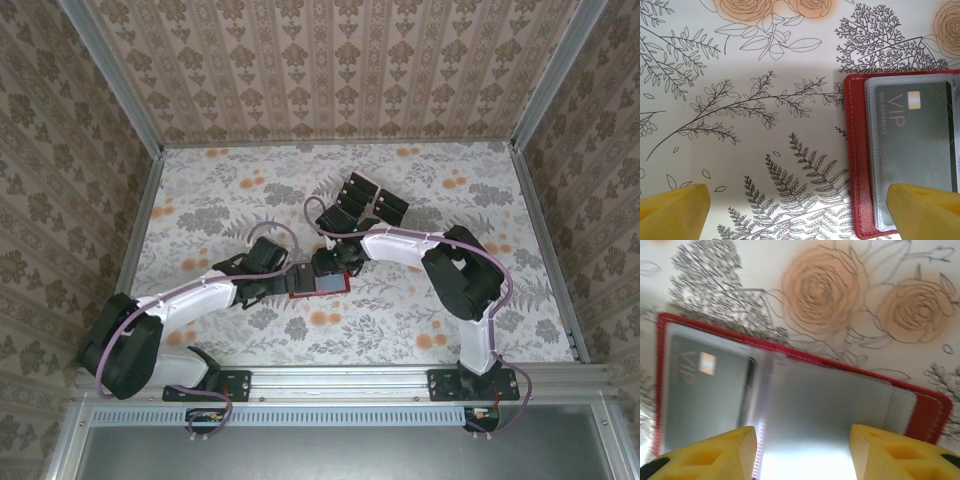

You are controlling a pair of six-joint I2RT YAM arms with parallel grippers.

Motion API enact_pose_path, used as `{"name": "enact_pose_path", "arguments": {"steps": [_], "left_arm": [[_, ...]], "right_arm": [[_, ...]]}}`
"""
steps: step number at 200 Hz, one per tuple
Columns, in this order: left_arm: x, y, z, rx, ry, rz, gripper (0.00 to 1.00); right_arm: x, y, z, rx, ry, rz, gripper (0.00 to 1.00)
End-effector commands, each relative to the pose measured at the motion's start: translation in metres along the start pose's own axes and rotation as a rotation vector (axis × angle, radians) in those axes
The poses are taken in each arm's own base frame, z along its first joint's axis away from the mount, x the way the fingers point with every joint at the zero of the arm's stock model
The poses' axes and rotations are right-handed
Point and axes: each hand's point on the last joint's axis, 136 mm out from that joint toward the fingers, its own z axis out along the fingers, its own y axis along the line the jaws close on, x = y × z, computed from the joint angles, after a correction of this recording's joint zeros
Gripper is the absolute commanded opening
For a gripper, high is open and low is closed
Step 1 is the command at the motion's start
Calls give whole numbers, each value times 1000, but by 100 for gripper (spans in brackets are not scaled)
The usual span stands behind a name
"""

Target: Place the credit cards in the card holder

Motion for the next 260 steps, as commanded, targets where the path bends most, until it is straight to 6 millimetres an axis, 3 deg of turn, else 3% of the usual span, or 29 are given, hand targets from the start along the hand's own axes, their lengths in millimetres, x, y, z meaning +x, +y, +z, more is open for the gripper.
{"name": "enact_pose_path", "arguments": {"steps": [1,72,164,260], "left_arm": [[2,2,0,-19,3,16,100],[5,-12,-6,48,-31,54,100],[0,-65,-4,170,-97,201,100],[-7,-78,13,168,-105,233,100]], "right_arm": [[22,8,16,-56,66,77,53],[22,11,18,-109,15,265,53],[19,5,18,-129,-6,367,54],[19,8,18,-151,-3,376,54]]}}
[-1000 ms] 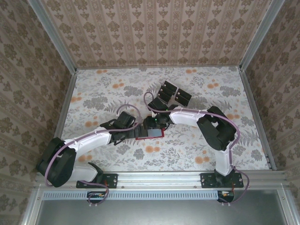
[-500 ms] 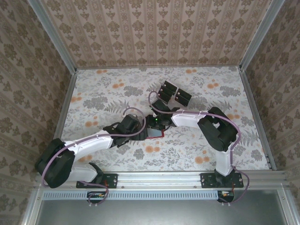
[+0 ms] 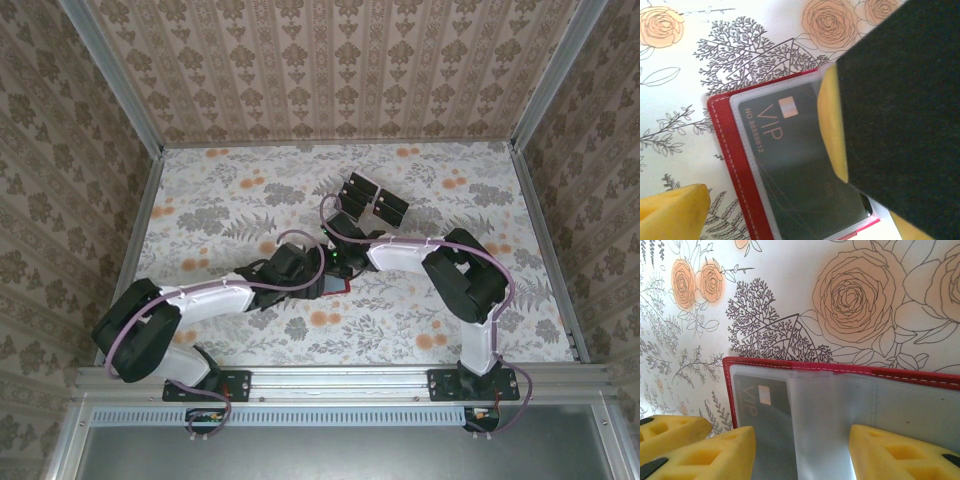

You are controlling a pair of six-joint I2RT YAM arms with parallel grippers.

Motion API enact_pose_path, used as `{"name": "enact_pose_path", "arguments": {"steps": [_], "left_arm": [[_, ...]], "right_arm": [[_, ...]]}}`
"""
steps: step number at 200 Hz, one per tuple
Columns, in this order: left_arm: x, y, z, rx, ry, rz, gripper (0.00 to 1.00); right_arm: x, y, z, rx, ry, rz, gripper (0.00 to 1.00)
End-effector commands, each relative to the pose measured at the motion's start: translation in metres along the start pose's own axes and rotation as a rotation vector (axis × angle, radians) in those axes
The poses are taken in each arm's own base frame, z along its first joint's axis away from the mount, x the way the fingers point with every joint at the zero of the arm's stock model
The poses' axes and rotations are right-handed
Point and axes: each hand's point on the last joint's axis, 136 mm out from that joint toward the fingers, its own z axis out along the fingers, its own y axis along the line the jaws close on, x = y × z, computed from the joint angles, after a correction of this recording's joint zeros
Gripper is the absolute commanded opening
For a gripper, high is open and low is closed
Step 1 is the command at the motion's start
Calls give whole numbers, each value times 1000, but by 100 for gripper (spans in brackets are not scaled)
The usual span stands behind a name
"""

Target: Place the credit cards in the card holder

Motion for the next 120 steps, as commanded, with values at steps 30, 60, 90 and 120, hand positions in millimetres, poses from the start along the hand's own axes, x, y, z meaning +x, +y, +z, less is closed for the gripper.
{"name": "enact_pose_path", "arguments": {"steps": [30,60,90,120], "left_arm": [[-10,-9,10,12,-21,34,100],[-3,-5,20,-12,0,34,100],[5,1,24,-32,11,20,100],[11,5,26,-43,18,8,100]], "right_arm": [[20,-22,4,56,66,44,54],[20,-20,1,51,62,44,54],[16,-16,-6,35,52,42,54],[4,-8,-21,8,15,28,54]]}}
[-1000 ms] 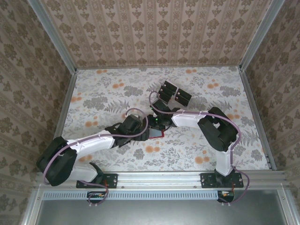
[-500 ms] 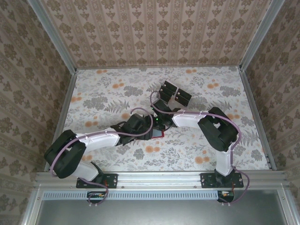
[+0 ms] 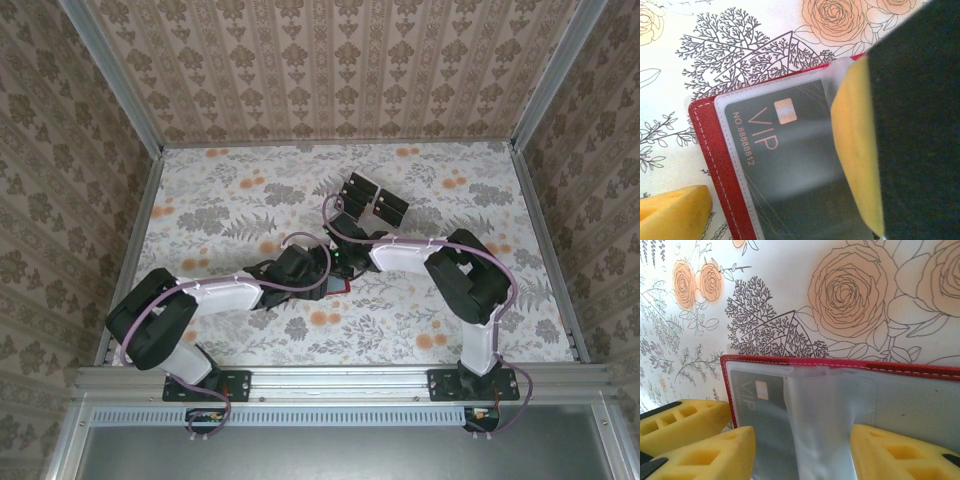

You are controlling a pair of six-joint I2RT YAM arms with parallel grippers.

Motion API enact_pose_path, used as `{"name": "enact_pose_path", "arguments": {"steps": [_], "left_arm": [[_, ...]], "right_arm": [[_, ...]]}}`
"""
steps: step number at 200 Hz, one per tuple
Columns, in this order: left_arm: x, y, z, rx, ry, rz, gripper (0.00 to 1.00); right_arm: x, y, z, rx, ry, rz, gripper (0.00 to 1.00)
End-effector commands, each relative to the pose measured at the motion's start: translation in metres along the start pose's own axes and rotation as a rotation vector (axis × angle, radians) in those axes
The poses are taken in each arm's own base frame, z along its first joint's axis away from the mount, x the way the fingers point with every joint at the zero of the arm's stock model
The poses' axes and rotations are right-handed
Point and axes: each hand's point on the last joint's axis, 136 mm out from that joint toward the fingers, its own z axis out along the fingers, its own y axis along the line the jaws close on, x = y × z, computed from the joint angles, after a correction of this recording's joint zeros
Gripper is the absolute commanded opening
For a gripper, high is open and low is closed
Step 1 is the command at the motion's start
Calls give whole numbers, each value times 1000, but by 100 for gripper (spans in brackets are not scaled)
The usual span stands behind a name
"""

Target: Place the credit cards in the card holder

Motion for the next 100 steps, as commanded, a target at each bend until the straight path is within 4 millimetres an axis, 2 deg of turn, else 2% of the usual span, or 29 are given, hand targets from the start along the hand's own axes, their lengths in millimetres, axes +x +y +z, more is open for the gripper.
{"name": "enact_pose_path", "arguments": {"steps": [1,43,100], "left_arm": [[6,3,8,-11,4,-16,100],[11,7,9,-21,14,-21,100],[9,6,9,-20,11,-20,100]], "right_arm": [[3,-5,-16,13,14,8,55],[-13,-5,-40,22,-46,-10,55],[-6,-21,-29,46,-19,8,55]]}}
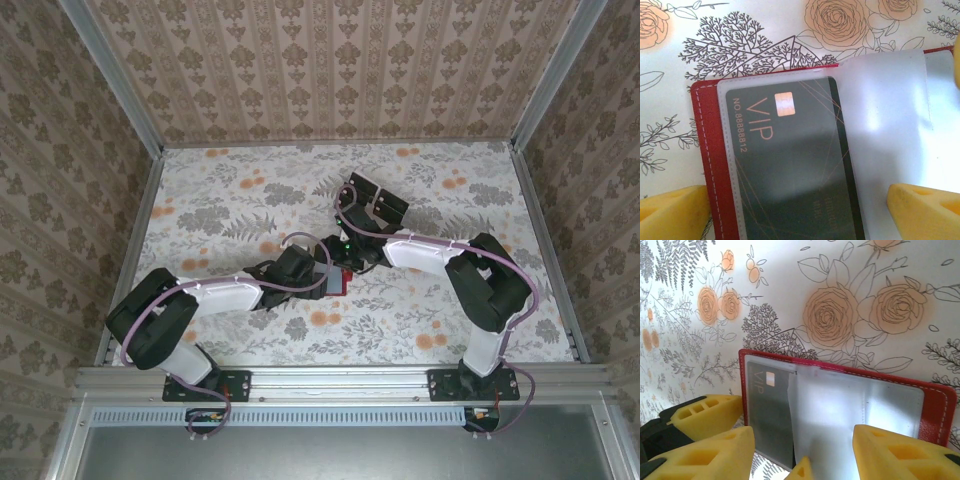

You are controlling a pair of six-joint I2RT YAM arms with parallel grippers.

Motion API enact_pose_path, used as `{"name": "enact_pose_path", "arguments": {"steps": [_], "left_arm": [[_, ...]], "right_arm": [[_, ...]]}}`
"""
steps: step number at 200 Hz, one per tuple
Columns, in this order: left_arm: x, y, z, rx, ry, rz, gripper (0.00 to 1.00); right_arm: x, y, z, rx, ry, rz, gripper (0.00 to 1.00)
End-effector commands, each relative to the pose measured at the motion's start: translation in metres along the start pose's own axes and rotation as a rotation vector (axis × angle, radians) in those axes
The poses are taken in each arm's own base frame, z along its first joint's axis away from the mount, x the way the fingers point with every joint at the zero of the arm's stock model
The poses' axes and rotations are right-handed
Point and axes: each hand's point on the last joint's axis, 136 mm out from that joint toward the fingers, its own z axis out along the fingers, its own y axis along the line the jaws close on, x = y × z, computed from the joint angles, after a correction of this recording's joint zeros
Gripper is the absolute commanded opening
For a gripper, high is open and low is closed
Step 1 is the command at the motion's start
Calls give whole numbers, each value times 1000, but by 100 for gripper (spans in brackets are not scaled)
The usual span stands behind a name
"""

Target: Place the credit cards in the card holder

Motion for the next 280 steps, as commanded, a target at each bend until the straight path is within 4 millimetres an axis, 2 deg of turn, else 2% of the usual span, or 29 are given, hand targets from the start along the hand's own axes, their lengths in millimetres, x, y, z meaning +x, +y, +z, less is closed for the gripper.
{"name": "enact_pose_path", "arguments": {"steps": [1,42,103,130,184,211,234,258,280], "left_arm": [[11,5,8,-17,26,-11,100],[11,5,8,-19,26,-12,100],[11,5,8,-19,26,-11,100],[11,5,8,-17,24,-12,100],[8,4,5,-12,17,-10,100],[-5,0,-8,4,-22,-9,100],[-20,-1,-29,23,-84,-24,100],[-32,4,-53,22,-151,-52,100],[-38,15,-71,12,-199,-98,100]], "right_arm": [[9,-17,5,46,24,1,55],[15,-30,15,78,42,7,55],[18,-37,27,92,66,6,55],[20,-33,30,64,77,4,56],[16,-9,28,-65,71,0,55],[14,0,21,-96,62,3,55],[12,11,12,-122,51,2,55],[14,26,7,-132,55,-18,55],[17,34,10,-118,66,-35,56]]}}
